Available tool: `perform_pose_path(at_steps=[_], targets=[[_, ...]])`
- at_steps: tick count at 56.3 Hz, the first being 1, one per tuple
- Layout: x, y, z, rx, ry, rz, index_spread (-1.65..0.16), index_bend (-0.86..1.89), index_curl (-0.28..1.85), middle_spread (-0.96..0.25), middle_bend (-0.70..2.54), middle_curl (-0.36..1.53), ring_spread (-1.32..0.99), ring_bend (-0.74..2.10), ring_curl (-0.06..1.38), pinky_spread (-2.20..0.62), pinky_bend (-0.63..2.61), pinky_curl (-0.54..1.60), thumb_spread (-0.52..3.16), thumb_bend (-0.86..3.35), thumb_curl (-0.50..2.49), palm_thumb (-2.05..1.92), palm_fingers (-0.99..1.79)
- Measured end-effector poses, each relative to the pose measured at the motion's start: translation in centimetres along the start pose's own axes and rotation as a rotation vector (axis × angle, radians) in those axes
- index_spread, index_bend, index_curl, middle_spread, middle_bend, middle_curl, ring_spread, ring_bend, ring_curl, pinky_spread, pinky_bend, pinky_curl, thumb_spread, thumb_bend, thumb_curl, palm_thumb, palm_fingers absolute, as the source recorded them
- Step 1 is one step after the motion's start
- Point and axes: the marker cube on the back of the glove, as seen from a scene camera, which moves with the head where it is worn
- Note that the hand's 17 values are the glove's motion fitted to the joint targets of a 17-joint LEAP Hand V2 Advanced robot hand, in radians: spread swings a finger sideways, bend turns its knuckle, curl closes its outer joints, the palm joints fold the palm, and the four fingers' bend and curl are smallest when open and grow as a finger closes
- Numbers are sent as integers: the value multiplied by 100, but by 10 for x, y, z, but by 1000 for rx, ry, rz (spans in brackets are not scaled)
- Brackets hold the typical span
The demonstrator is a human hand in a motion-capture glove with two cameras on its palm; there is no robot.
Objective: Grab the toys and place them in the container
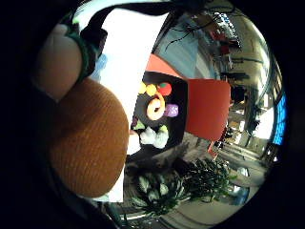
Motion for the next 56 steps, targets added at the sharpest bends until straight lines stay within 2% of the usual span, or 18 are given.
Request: perform_pose_path(at_steps=[6, 14, 20, 25, 30, 36, 40, 51, 55, 56], targets=[[-8, 1, 0, 141, 31, -78, -30, 1, -1, -9, 55, 49, -25, 113, 48, -11, 93, 40, 137, 32, 36, 37, 44], [-14, 10, -16, 177, 16, -122, -30, 15, 4, -15, 62, 57, -29, 126, 56, -21, 108, 47, 138, 41, 45, 57, 50], [-38, 13, -62, 223, -47, -209, -30, 19, 8, -19, 65, 63, -32, 129, 60, -26, 116, 51, 133, 42, 50, 64, 46], [-98, 34, -97, 271, -47, -329, -31, 22, 12, -21, 68, 67, -33, 129, 61, -28, 118, 54, 128, 42, 54, 68, 44], [-173, 38, -134, 353, -1, -590, -31, 24, 16, -23, 69, 71, -34, 130, 62, -29, 120, 55, 124, 41, 58, 69, 41], [-248, 21, -166, 356, -29, -720, -31, 26, 20, -25, 71, 76, -35, 132, 63, -30, 122, 56, 119, 39, 61, 71, 39], [-292, -5, -175, 408, 127, -821, -31, 26, 22, -26, 72, 80, -36, 133, 65, -31, 123, 57, 117, 38, 64, 72, 38], [-390, -16, -152, 326, 205, -874, -31, 27, 29, -29, 73, 87, -37, 136, 67, -32, 126, 59, 111, 34, 69, 71, 35], [-397, -20, -146, 265, 232, -813, -31, 19, 29, -29, 73, 89, -36, 140, 68, -32, 127, 59, 116, 29, 67, 63, 31], [-396, -20, -145, 250, 238, -820, -30, 9, 26, -29, 74, 89, -35, 140, 68, -30, 122, 57, 122, 25, 63, 54, 17]])
